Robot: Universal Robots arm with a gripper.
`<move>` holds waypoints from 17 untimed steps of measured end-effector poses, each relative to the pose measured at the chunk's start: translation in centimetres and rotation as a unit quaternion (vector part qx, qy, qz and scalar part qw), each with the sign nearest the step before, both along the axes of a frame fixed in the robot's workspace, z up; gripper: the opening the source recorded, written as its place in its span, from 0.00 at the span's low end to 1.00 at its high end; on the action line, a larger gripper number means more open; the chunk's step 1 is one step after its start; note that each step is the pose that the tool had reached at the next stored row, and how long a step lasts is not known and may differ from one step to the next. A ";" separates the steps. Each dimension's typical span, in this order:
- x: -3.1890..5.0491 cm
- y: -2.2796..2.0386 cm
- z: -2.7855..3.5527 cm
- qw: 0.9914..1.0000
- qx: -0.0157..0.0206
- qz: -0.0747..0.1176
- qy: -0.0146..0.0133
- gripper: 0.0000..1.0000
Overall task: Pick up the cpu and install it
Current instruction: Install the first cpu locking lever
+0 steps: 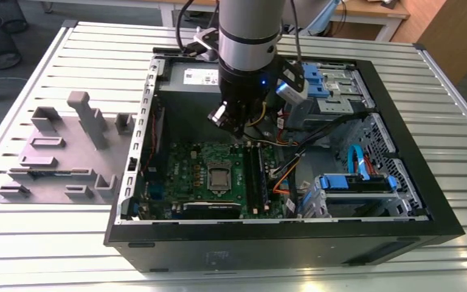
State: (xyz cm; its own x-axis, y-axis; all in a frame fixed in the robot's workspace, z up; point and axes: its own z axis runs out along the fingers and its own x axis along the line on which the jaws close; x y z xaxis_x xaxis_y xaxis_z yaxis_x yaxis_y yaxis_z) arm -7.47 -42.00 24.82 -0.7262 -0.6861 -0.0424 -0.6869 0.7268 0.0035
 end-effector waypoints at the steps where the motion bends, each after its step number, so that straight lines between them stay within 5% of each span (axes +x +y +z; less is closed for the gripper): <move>1: 0.01 0.05 -0.05 1.000 0.000 0.000 0.000 0.11; 10: 0.01 0.02 -0.46 1.000 0.000 0.001 0.000 0.11; 17: 0.00 -0.90 -0.51 1.000 0.001 0.003 0.000 0.11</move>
State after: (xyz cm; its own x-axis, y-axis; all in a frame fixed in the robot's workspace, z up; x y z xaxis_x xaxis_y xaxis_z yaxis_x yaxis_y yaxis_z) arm -7.47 -42.90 24.31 -0.7224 -0.6902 -0.0432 -0.6909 0.7229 0.0044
